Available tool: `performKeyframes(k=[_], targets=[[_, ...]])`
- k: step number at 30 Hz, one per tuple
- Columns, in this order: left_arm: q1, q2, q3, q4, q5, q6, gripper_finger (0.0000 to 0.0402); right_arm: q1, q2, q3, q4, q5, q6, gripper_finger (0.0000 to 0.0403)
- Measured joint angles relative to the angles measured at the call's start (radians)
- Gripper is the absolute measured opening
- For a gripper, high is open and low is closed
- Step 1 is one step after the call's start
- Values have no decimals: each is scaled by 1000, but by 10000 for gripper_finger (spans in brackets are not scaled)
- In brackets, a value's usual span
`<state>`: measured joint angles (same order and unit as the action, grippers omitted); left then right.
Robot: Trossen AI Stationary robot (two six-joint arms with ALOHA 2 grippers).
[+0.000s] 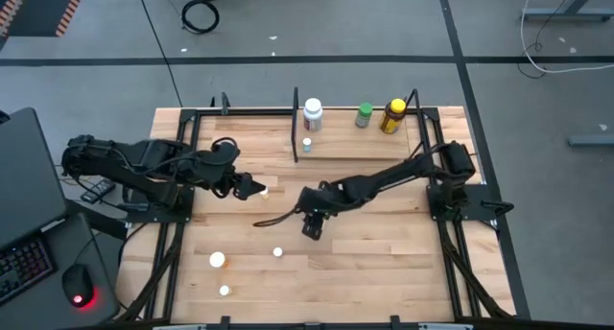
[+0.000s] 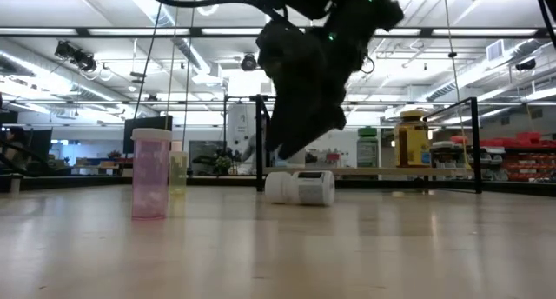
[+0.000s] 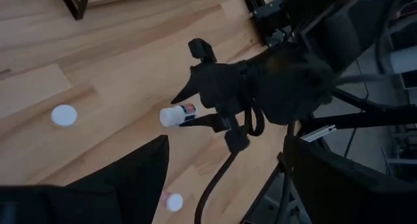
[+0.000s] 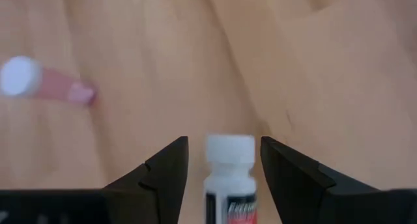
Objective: Pick and place medicine bottles onto shelf by color
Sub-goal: Put the small white bottle pill bottle on the shelf
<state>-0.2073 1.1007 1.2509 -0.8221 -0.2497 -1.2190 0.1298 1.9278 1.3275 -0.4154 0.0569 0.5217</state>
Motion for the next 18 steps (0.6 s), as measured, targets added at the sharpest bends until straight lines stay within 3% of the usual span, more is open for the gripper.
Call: performKeyframes(k=[7,13,18], targets=[[0,-2,0,0,13,1,306,-18,1,43,-156,-112,-61,202],[0,-2,0,-1,73,2,306,-19,2,43,-81,-107,-170,211],[0,-2,0,-7,83,8,306,-19,43,39,3,-87,-183,254]])
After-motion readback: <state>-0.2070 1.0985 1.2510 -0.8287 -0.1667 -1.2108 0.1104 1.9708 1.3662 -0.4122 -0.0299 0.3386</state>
